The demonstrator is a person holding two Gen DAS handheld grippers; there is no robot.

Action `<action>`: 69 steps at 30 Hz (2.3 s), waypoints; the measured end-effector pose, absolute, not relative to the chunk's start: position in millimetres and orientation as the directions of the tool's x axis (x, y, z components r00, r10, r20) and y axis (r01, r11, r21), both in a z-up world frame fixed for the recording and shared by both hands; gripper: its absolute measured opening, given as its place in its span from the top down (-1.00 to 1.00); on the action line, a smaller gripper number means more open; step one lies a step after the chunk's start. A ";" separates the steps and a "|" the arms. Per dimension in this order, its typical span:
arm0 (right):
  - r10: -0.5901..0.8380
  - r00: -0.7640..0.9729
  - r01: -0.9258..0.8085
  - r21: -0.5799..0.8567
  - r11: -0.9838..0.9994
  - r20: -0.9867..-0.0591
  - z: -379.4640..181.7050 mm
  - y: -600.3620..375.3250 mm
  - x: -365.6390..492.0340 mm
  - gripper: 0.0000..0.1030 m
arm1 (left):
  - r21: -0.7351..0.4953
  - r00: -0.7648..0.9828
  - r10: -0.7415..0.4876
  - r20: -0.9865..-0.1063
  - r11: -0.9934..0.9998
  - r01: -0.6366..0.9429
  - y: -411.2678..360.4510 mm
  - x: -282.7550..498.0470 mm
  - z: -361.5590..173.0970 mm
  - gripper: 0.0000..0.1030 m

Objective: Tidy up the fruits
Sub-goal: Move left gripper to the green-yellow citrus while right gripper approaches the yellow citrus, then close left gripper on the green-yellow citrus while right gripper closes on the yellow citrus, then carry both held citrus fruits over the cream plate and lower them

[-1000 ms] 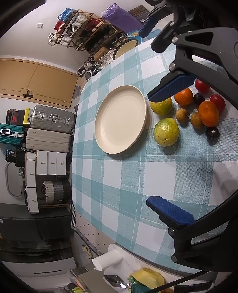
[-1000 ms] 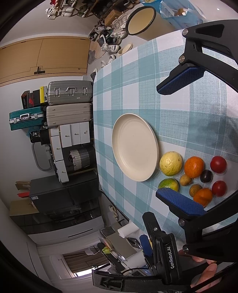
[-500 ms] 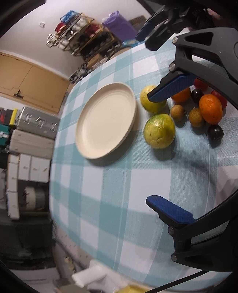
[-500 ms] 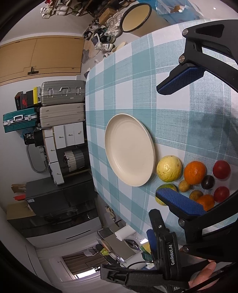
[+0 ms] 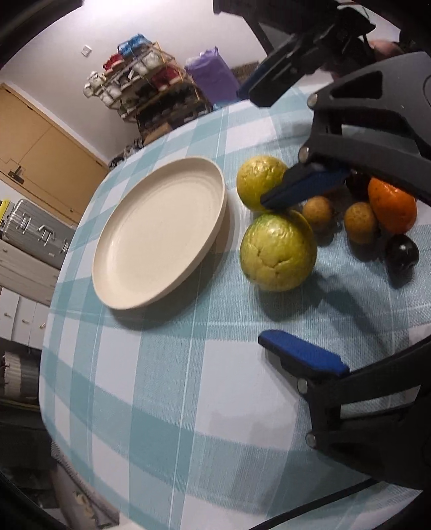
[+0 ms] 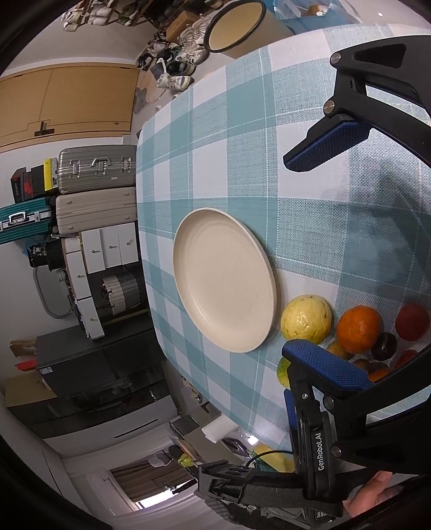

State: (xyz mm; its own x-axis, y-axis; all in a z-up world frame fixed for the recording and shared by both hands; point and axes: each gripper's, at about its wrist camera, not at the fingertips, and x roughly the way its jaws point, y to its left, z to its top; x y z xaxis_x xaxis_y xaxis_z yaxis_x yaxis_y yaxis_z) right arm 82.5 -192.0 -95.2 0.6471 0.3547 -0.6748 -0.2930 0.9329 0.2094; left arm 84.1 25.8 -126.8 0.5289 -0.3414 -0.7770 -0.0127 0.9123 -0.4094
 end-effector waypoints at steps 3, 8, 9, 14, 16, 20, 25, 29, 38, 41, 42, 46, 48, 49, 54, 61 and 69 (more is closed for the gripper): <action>0.353 0.643 -0.295 0.206 0.933 -0.679 -97.6 -191.4 85.6 -1.00 | -0.465 0.525 -0.406 -0.748 0.885 0.021 25.7 85.9 -128.0 0.05; 0.353 0.636 -0.297 0.205 0.933 -0.686 -100.6 -189.6 90.0 -1.00 | -0.513 0.520 -0.451 -0.725 0.858 0.029 29.5 91.8 -130.9 0.05; 0.352 0.634 -0.297 0.204 0.933 -0.688 -101.0 -189.6 89.8 -1.00 | -0.521 0.518 -0.458 -0.722 0.853 0.029 30.9 90.5 -130.9 0.05; 0.355 0.623 -0.299 0.207 0.931 -0.697 -102.2 -186.8 92.3 -1.00 | -0.530 0.524 -0.458 -0.718 0.848 0.016 37.1 85.8 -129.8 0.05; 0.367 0.617 -0.306 0.217 0.927 -0.696 -102.6 -185.2 93.7 -1.00 | -0.540 0.521 -0.464 -0.716 0.841 0.006 42.0 86.5 -130.1 0.05; 0.403 0.592 -0.336 0.240 0.911 -0.698 -105.9 -177.7 95.2 -1.00 | -0.540 0.535 -0.459 -0.709 0.841 0.006 48.4 84.1 -124.6 0.05; 0.440 0.553 -0.367 0.268 0.891 -0.707 -112.0 -164.8 98.9 -1.00 | -0.538 0.556 -0.449 -0.700 0.843 0.003 58.1 78.9 -116.6 0.05; 0.461 0.523 -0.374 0.293 0.880 -0.717 -118.2 -157.1 101.3 -1.00 | -0.541 0.561 -0.448 -0.696 0.841 0.001 65.4 74.1 -115.1 0.05; 0.503 0.461 -0.386 0.345 0.855 -0.731 -131.4 -140.2 107.1 -1.00 | -0.544 0.565 -0.447 -0.693 0.839 -0.004 71.3 69.3 -117.0 0.05; 0.515 0.444 -0.381 0.365 0.849 -0.733 -134.9 -137.2 109.5 -0.97 | -0.543 0.566 -0.446 -0.693 0.839 -0.004 72.4 69.0 -117.0 0.05; 0.518 0.440 -0.382 0.369 0.847 -0.734 -135.5 -136.1 110.1 -0.95 | -0.543 0.567 -0.445 -0.693 0.840 -0.005 72.5 68.5 -117.2 0.05; 0.521 0.423 -0.396 0.365 0.842 -0.742 -138.7 -129.9 111.3 -0.63 | -0.544 0.565 -0.446 -0.694 0.839 -0.006 73.7 68.9 -116.9 0.05; 0.517 0.412 -0.398 0.362 0.843 -0.750 -142.0 -127.9 113.2 -0.42 | -0.541 0.566 -0.442 -0.696 0.841 -0.008 73.2 68.4 -117.3 0.05; 0.515 0.407 -0.398 0.361 0.844 -0.755 -143.5 -127.4 113.5 -0.27 | -0.540 0.566 -0.441 -0.697 0.842 -0.008 73.4 68.6 -117.0 0.05; 0.527 0.410 -0.403 0.371 0.837 -0.744 -145.2 -129.2 112.1 -0.03 | -0.533 0.569 -0.436 -0.698 0.846 -0.006 72.9 69.9 -113.7 0.05; 0.564 0.437 -0.414 0.400 0.818 -0.701 -134.5 -140.9 107.5 -0.02 | -0.528 0.576 -0.433 -0.693 0.849 0.002 73.3 77.7 -103.7 0.05; 0.575 0.500 -0.456 0.368 0.810 -0.647 -100.2 -148.7 117.2 -0.02 | -0.527 0.607 -0.431 -0.668 0.849 0.023 69.5 102.0 -78.3 0.05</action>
